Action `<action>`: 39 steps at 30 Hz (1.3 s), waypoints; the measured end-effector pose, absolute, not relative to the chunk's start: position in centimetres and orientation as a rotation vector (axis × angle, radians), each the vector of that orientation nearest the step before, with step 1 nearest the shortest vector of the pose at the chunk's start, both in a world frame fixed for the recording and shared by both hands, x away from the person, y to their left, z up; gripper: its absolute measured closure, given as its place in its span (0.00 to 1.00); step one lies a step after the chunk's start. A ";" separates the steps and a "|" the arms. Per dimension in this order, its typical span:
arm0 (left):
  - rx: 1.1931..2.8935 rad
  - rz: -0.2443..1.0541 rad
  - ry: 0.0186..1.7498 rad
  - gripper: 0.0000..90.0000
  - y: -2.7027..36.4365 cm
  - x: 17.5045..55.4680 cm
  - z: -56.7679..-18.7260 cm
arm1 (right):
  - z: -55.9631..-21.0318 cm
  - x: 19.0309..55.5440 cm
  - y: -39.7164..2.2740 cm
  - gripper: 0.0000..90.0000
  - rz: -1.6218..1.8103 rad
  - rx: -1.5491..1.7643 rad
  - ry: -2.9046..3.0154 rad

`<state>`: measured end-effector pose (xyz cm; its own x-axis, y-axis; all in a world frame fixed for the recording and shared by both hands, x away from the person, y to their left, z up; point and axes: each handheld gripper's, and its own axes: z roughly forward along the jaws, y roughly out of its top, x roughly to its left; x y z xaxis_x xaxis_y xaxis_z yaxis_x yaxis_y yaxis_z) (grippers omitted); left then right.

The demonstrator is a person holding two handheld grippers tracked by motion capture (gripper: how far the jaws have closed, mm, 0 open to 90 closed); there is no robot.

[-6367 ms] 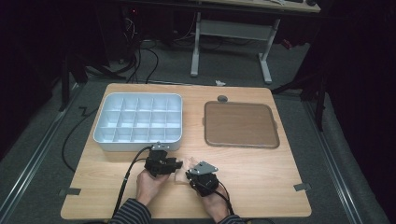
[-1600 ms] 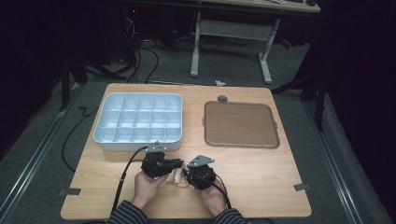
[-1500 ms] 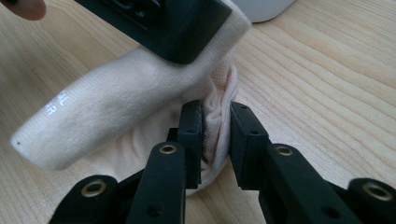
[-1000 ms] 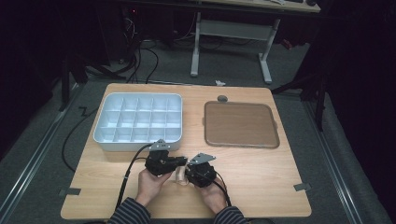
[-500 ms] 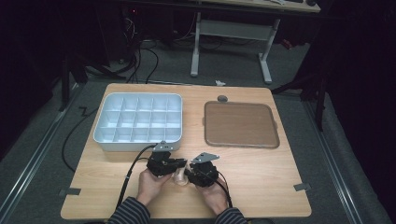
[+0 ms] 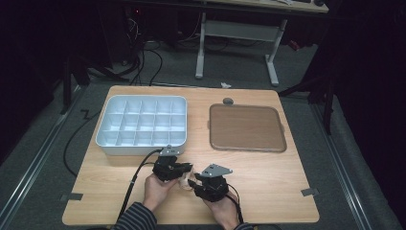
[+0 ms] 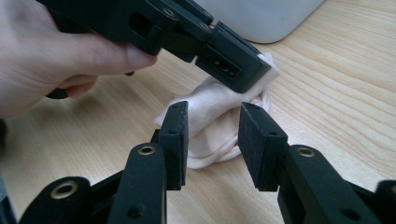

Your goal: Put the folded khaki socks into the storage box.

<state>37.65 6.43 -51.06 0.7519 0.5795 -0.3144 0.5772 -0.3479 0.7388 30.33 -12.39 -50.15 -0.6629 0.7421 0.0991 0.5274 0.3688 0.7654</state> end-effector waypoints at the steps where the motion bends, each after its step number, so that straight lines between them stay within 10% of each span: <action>1: 2.032 0.006 0.869 0.95 6.4 37.7 -51.1 | -50.1 30.3 -12.4 0.70 1.181 1.134 2.370; 16: 2.034 0.010 0.883 0.95 6.4 37.8 -51.2 | -50.1 29.6 -10.8 0.69 1.180 1.079 2.408; 39: 2.039 0.004 0.867 0.94 6.2 37.7 -51.3 | -51.3 29.6 -11.5 0.95 1.099 1.099 2.405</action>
